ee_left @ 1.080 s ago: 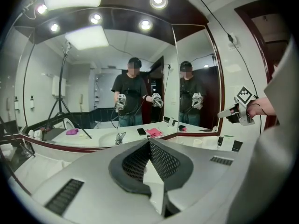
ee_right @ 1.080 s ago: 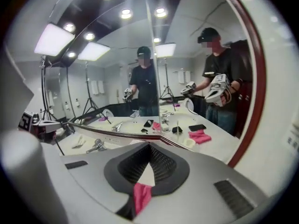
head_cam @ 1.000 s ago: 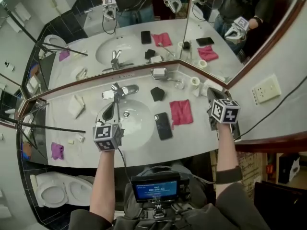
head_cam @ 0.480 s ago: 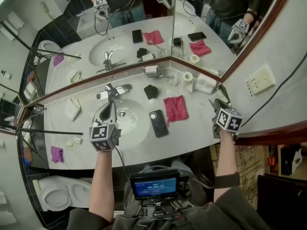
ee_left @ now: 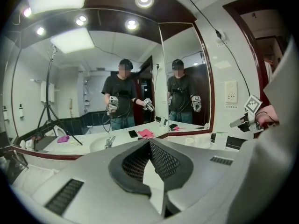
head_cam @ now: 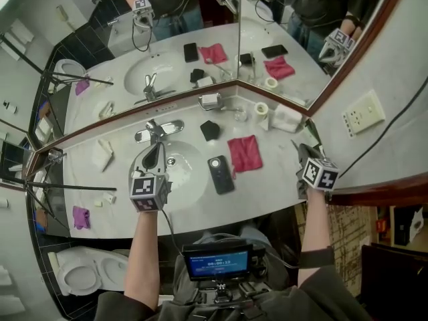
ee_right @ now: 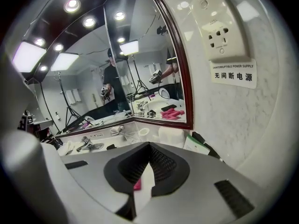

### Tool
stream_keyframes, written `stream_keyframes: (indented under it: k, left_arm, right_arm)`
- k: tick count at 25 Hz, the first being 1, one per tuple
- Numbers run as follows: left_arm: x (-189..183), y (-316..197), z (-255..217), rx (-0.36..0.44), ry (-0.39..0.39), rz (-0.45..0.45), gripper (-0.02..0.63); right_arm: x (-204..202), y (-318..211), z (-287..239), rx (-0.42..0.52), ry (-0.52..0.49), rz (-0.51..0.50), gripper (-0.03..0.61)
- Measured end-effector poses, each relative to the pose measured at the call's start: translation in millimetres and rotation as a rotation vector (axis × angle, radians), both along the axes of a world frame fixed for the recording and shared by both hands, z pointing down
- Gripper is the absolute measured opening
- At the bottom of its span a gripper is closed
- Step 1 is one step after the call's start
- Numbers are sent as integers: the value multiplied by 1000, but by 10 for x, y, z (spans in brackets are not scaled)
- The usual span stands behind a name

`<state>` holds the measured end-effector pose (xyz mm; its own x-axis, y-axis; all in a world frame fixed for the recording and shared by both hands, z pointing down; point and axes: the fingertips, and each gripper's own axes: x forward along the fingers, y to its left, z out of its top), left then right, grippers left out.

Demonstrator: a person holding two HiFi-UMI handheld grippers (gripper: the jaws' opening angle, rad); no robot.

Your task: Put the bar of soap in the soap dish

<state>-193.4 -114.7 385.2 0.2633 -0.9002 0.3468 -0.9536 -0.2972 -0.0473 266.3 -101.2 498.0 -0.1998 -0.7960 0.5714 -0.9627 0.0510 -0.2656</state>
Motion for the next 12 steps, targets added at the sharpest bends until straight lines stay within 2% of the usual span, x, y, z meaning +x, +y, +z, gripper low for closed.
stream_keyframes:
  k: [3,6,8,12]
  left_arm:
    - [99,-91,157,-44,-35,58,2]
    - [268,-242,224,-69,-83,99,52]
    - [370,-371,289,-72,-146,137,76]
    - [599,-698,567,-75,-301,274,151]
  right_arm:
    - [41,55,50,-13,-11,5,18]
    - [54,109,72,-12,-31,9,18]
    - [36,160,95,-16,-46,8,18]
    - [8,268,199,-37,-60,7,18]
